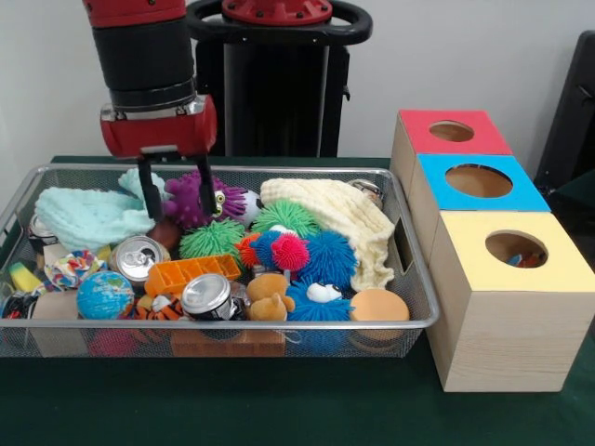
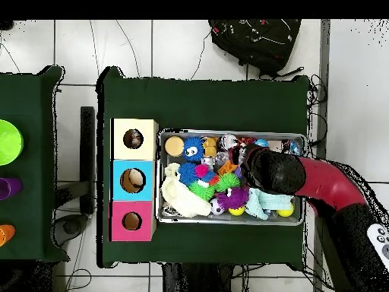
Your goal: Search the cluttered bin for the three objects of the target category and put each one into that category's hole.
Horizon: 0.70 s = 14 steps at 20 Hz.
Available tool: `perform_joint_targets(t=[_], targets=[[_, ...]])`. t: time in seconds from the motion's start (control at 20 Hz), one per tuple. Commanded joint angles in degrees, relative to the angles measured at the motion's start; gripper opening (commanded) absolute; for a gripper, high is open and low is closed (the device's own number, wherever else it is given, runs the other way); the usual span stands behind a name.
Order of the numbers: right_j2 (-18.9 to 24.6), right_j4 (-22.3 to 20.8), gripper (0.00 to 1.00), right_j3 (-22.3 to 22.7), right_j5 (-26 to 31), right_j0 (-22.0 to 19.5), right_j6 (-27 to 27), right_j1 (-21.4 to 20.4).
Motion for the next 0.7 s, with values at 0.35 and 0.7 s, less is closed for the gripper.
perform_joint_targets(t=[0.35, 0.7], targets=[[12.86, -8.49, 1.00, -0.09, 16.04, -7.20, -27.56, -0.65], [13.31, -15.66, 1.00, -9.97, 15.31, -5.06, -32.13, 6.54]])
